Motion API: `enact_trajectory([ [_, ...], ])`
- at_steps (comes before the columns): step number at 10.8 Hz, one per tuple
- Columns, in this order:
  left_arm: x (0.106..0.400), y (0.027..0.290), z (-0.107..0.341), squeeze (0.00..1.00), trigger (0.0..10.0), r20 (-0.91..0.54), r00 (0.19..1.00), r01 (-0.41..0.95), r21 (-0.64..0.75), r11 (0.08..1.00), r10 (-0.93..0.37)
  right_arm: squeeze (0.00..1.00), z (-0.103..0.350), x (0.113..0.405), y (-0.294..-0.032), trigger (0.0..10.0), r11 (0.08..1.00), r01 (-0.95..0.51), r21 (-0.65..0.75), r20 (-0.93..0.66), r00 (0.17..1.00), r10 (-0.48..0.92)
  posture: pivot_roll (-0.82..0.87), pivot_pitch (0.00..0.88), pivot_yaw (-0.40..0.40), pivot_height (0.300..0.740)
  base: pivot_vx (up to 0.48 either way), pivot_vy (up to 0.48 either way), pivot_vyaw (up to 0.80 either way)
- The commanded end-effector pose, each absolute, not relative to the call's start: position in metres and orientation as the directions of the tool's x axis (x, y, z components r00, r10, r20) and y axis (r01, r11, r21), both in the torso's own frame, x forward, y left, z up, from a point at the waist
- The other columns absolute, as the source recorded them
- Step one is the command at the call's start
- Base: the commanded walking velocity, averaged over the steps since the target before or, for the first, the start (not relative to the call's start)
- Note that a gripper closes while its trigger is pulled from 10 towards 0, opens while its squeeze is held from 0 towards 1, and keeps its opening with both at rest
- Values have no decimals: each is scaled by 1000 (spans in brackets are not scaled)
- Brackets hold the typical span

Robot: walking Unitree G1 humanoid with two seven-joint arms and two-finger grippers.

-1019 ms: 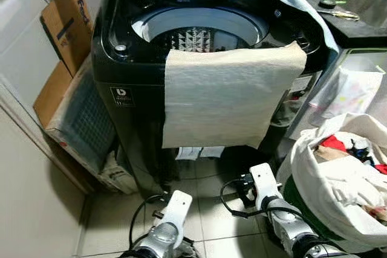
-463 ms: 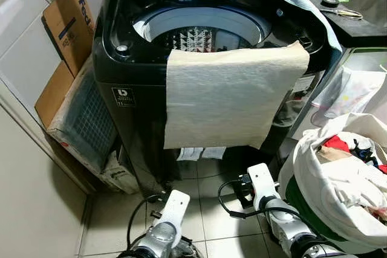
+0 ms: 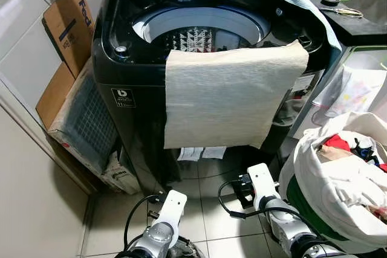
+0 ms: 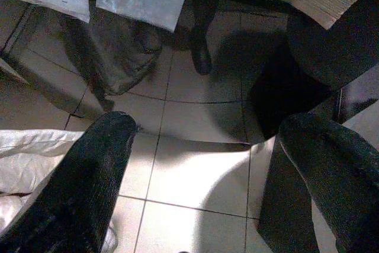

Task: Clothes washing

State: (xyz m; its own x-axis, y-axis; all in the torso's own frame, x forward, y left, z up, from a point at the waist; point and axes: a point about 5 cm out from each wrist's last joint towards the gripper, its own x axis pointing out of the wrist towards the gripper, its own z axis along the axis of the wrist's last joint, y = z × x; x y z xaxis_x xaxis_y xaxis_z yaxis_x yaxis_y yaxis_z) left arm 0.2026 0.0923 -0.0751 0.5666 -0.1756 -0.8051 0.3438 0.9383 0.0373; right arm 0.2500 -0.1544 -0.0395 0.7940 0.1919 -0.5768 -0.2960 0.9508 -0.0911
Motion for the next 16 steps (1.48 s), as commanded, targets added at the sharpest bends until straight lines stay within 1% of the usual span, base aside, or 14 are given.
enact_trajectory([
  [1,202,94,-76,0,10000,-801,570,347,36,937,-180,0,-37,253,-153,10000,949,-302,-95,-562,803,199,29,0,38,740,0,0,0],
  [5,199,101,-78,0,10000,-807,569,333,47,942,-161,0,-38,252,-149,10000,946,-312,-86,-562,799,212,32,0,37,740,0,0,0],
  [16,204,106,-76,0,10000,-803,577,314,52,948,-148,0,-35,256,-150,10000,943,-320,-92,-564,797,216,42,0,16,740,0,0,0],
])
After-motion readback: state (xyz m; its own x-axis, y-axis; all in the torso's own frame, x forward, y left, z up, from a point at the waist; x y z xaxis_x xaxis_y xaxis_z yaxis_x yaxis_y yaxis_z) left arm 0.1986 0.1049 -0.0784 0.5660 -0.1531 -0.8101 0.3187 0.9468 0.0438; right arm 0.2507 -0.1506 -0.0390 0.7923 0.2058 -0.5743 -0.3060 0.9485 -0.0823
